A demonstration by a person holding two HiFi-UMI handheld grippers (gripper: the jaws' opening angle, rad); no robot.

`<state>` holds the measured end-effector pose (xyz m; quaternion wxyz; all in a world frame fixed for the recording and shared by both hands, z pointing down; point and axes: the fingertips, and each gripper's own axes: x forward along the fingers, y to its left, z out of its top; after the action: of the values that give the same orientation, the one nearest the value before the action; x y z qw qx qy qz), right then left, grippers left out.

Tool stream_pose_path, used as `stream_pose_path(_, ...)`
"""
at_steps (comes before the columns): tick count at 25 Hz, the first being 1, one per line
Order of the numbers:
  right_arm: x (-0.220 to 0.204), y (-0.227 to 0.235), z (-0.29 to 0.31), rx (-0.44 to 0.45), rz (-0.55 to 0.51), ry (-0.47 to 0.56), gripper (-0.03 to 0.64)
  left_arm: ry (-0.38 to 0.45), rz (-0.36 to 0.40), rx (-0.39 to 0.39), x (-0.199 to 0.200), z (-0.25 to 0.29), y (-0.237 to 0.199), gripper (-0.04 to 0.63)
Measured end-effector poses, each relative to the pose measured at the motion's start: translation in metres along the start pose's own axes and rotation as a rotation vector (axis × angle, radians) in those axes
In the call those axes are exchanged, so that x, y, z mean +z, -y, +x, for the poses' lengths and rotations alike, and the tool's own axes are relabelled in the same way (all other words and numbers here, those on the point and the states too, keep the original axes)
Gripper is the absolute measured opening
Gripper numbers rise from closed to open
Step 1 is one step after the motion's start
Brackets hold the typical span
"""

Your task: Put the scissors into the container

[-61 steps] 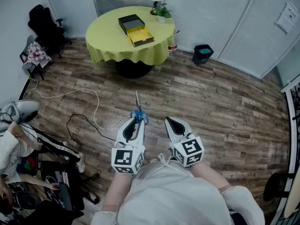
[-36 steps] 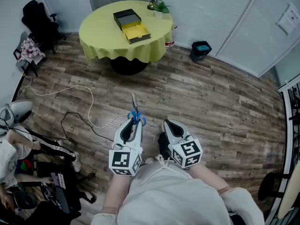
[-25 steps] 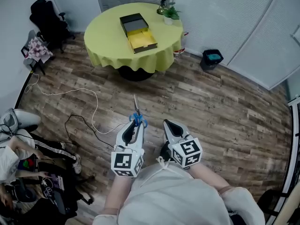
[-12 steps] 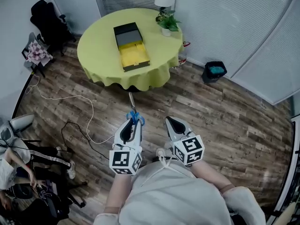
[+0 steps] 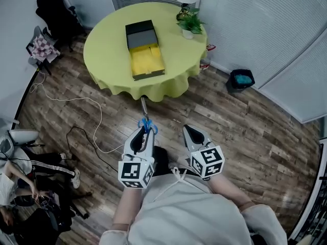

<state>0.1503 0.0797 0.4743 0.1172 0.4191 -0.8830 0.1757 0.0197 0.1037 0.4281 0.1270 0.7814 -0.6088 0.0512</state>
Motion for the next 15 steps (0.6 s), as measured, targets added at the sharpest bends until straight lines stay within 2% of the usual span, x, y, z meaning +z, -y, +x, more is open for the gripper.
stream_pose_path(10,0.042,0.05,0.087,-0.033,0.001,-0.014,0.0,0.031,-0.007,-0.027,0.037,0.102,-0.046,0.084)
stream_pose_path(15,0.08,0.071,0.162,-0.031,0.013,-0.023,0.0,0.011,-0.013,-0.036,0.061,0.17,-0.095,0.084)
